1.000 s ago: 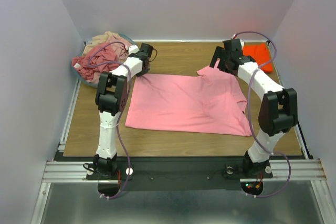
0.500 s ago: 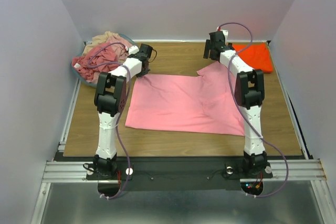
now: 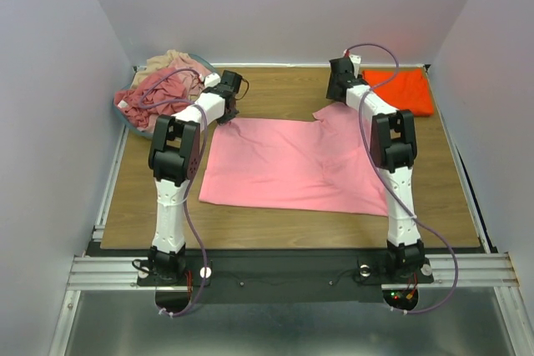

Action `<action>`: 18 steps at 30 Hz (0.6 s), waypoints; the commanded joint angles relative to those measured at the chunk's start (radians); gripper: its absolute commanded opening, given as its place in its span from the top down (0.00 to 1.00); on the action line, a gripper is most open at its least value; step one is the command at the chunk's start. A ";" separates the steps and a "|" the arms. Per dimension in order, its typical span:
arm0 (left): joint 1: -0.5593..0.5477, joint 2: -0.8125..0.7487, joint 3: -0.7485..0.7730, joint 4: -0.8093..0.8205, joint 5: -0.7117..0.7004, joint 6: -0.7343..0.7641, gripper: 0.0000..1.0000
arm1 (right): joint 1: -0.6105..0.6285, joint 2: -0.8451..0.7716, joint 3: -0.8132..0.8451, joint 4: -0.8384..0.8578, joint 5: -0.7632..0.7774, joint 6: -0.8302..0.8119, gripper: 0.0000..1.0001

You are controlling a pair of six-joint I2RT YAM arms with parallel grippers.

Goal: Fold and stack the t-shirts
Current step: Fold the tshirt

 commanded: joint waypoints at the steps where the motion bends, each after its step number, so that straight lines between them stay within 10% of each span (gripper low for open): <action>1: 0.000 -0.046 -0.037 -0.042 0.027 -0.003 1.00 | -0.009 -0.071 -0.092 -0.039 0.067 0.087 0.38; 18: 0.000 -0.109 -0.097 0.000 0.063 -0.010 1.00 | -0.007 -0.181 -0.143 -0.031 0.110 0.153 0.99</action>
